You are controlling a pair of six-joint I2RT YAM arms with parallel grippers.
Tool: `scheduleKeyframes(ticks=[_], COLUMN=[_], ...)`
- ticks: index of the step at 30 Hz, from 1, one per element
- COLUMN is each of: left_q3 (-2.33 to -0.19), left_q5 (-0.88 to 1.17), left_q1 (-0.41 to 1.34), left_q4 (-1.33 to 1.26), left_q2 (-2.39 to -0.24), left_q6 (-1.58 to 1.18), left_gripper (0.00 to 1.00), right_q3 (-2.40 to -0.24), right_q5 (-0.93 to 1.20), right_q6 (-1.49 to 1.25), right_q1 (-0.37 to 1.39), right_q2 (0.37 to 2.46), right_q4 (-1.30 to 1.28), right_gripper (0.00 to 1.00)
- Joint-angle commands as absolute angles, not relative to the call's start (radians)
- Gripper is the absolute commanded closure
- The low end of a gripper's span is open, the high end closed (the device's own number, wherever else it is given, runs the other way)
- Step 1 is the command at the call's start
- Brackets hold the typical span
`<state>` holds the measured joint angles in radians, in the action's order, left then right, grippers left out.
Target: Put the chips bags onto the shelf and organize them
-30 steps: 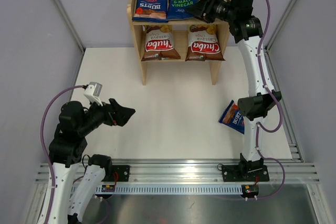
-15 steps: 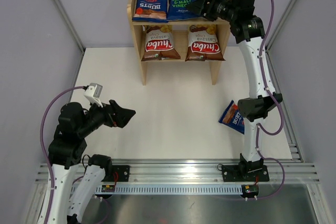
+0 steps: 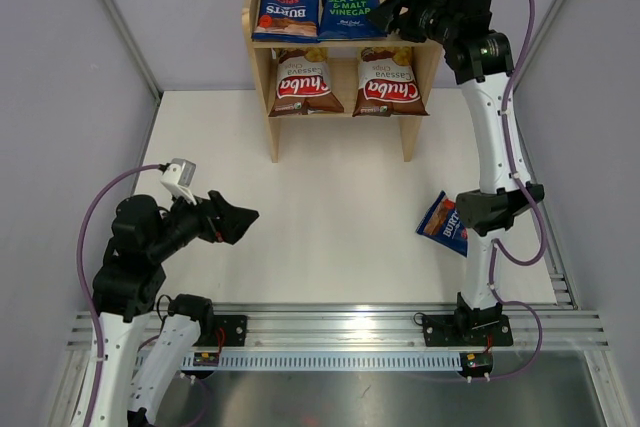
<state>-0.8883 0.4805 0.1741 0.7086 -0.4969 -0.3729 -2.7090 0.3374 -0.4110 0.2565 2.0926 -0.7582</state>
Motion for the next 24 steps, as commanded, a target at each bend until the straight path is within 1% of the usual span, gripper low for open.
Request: scheduleKeyframes(ticks=[1, 4, 5, 8, 9, 11, 12, 13, 15, 16, 17, 18, 19, 22, 24], left_q3=[-0.865, -0.842, -0.836, -0.815, -0.813, -0.811, -0.811, -0.81, -0.804, -0.802, -0.799, -0.801, -0.801, -0.799, -0.801], left_q5=[0.465, 0.454, 0.454, 0.451, 0.451, 0.436, 0.434, 0.431, 0.423, 0.422, 0.42, 0.422, 0.422, 0.428, 0.428], left_q1=[0.178, 0.178, 0.178, 0.178, 0.178, 0.178, 0.178, 0.178, 0.176, 0.176, 0.176, 0.176, 0.176, 0.176, 0.176], left_q4=[0.673, 0.666, 0.661, 0.653, 0.652, 0.653, 0.653, 0.653, 0.649, 0.649, 0.649, 0.647, 0.647, 0.647, 0.646], left_q2=[-0.491, -0.492, -0.495, -0.505, -0.509, -0.508, -0.508, -0.506, -0.503, -0.503, -0.503, -0.503, -0.505, -0.508, -0.506], left_q6=[-0.357, -0.357, -0.359, -0.36, -0.36, -0.359, -0.359, -0.359, -0.36, -0.362, -0.362, -0.361, -0.36, -0.36, -0.359], left_gripper=[0.01, 0.01, 0.01, 0.01, 0.01, 0.01, 0.01, 0.01, 0.01, 0.01, 0.01, 0.01, 0.01, 0.01, 0.01], right_q3=[-2.726, -2.726, -2.724, -2.706, -2.694, -2.619, -2.541, -2.493, -2.288, -2.195, -2.093, -1.899, -1.816, -1.578, -1.458], right_q5=[0.31, 0.325, 0.328, 0.35, 0.356, 0.36, 0.356, 0.347, 0.339, 0.331, 0.322, 0.298, 0.275, 0.203, 0.161], right_q6=[-0.379, -0.379, -0.379, -0.373, -0.359, -0.322, -0.308, -0.292, -0.239, -0.229, -0.218, -0.209, -0.201, -0.173, -0.172], right_q1=[0.267, 0.265, 0.265, 0.265, 0.265, 0.265, 0.265, 0.265, 0.265, 0.265, 0.265, 0.264, 0.264, 0.262, 0.262], right_q2=[2.023, 1.976, 1.962, 1.893, 1.869, 1.778, 1.743, 1.664, 1.562, 1.437, 1.369, 1.298, 1.17, 1.016, 0.993], right_q4=[-0.798, -0.798, -0.799, -0.808, -0.821, -0.844, -0.856, -0.871, -0.885, -0.868, -0.838, -0.774, -0.75, -0.764, -0.85], right_gripper=[0.25, 0.22, 0.2, 0.09, 0.01, 0.01, 0.01, 0.01, 0.01, 0.01, 0.01, 0.01, 0.0, 0.01, 0.01])
